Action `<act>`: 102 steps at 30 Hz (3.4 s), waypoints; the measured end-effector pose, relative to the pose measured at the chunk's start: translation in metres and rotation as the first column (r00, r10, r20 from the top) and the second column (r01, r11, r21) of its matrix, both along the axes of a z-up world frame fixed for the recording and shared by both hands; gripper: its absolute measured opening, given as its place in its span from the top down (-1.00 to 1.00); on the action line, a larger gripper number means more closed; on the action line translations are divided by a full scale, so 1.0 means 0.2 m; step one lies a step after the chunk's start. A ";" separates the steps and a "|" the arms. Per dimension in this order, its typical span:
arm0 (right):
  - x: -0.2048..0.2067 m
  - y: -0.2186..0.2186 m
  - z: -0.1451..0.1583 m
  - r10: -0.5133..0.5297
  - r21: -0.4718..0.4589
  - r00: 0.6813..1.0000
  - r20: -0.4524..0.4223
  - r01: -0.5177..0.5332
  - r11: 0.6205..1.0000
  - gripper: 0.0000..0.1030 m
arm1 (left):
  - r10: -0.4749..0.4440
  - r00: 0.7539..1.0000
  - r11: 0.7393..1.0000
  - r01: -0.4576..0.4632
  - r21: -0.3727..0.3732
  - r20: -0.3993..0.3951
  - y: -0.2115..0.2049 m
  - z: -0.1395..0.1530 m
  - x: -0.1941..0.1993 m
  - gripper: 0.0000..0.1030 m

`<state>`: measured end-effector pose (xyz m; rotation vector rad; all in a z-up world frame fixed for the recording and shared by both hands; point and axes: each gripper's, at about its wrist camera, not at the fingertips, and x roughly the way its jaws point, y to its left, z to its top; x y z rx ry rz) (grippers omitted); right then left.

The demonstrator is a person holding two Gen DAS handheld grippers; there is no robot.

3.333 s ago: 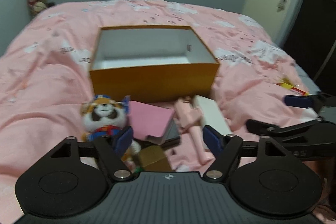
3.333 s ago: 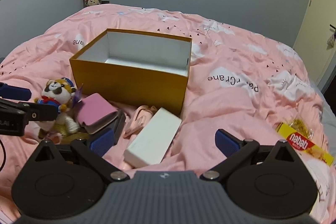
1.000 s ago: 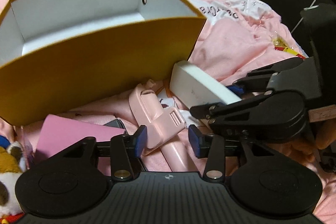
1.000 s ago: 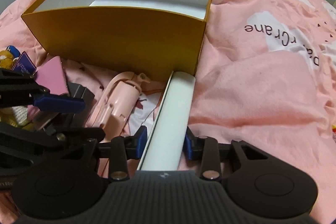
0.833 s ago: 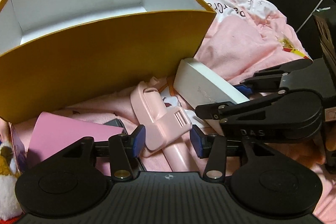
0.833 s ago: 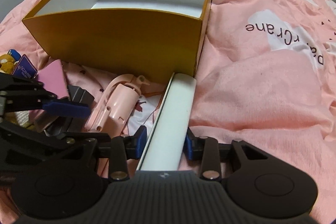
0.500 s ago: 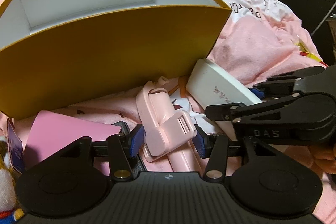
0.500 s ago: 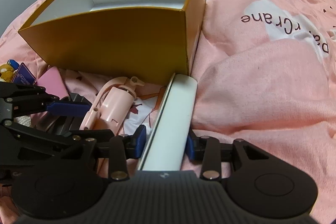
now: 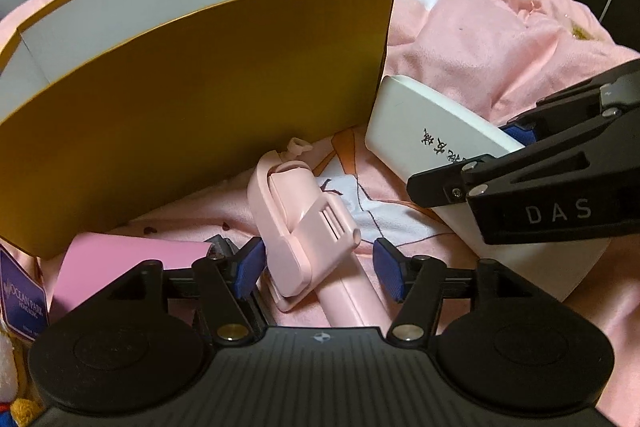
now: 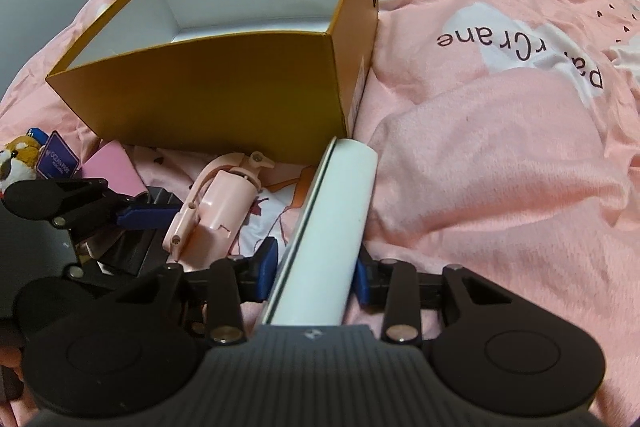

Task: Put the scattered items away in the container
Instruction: 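Lift the white box with the right tool while the left tool lifts the pink fan, then lower the white box into the orange box and open the right tool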

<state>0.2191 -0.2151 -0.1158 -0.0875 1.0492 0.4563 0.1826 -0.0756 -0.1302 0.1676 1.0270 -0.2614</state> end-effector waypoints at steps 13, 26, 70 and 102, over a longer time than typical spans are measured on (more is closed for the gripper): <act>-0.04 -0.03 0.05 -0.034 0.061 0.999 0.033 0.032 0.998 0.24 | 0.011 1.000 0.996 -0.008 -0.084 0.030 0.08 0.05 -0.02 -0.04; -0.12 -0.05 0.17 -0.091 0.117 0.994 0.068 0.083 0.990 0.31 | 0.108 0.991 0.967 -0.088 -0.240 0.075 0.22 0.19 -0.09 -0.01; 0.30 0.59 0.69 0.071 0.225 0.985 0.159 -0.106 0.968 0.38 | 0.307 0.931 0.895 -0.211 -0.393 0.199 0.90 0.74 0.12 -0.01; 1.08 1.08 -0.03 -0.057 0.259 0.948 -0.312 0.143 0.955 0.38 | 0.264 0.951 0.936 -0.212 -0.282 0.161 1.15 0.51 0.62 0.00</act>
